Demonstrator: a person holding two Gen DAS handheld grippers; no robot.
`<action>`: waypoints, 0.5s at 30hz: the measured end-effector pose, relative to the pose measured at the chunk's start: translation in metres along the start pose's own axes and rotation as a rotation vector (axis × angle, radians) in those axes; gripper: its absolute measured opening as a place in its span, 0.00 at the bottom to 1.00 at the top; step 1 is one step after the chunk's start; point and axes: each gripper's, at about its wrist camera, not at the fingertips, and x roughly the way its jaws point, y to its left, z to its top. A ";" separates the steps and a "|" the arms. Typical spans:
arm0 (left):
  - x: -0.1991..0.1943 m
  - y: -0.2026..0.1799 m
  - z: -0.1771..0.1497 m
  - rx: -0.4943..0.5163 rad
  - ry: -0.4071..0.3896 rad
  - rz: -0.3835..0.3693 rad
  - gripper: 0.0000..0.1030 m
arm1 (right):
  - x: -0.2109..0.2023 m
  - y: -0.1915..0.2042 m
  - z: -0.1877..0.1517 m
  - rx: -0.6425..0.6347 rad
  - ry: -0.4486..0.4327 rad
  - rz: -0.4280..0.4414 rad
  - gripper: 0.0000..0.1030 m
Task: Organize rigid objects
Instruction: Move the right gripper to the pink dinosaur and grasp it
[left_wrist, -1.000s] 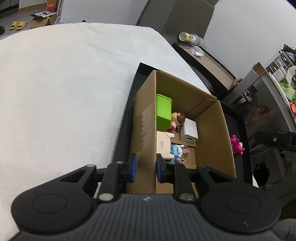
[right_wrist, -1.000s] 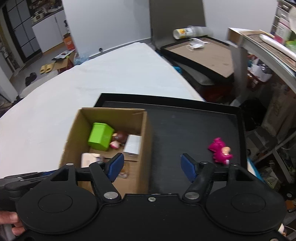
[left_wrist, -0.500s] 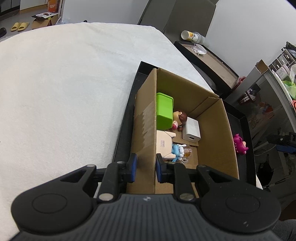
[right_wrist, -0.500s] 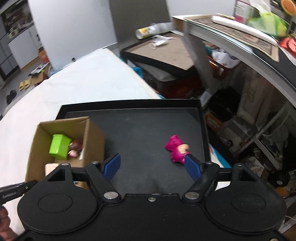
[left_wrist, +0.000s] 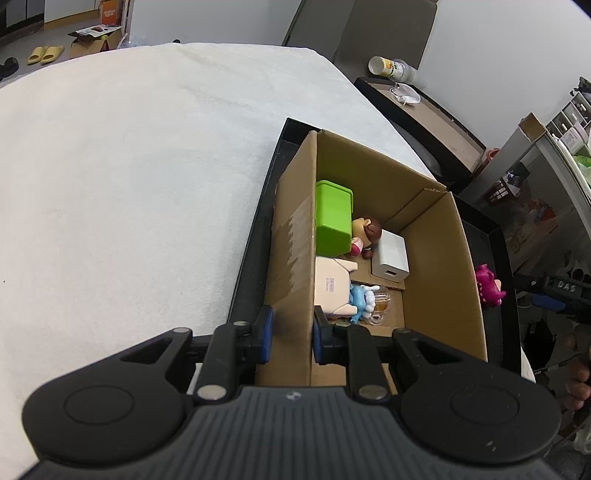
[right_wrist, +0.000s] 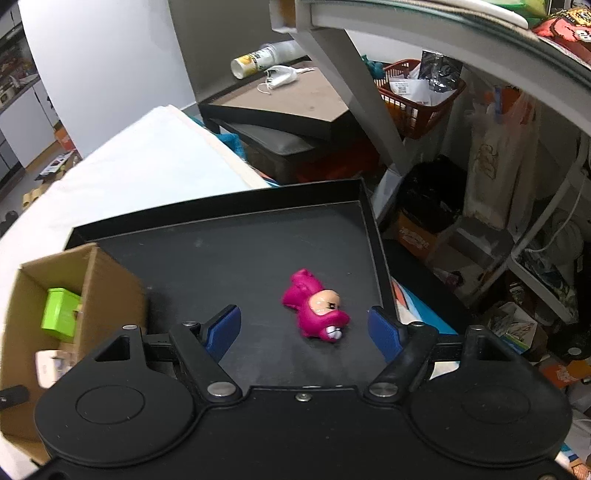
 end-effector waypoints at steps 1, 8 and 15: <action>0.000 0.000 0.000 0.000 0.001 0.003 0.19 | 0.004 0.000 -0.001 0.000 0.003 -0.006 0.73; 0.004 -0.005 0.001 0.005 0.002 0.028 0.19 | 0.029 0.003 -0.003 -0.033 -0.024 -0.018 0.73; 0.007 -0.007 0.001 0.011 0.008 0.042 0.19 | 0.046 0.014 -0.003 -0.106 -0.061 -0.086 0.73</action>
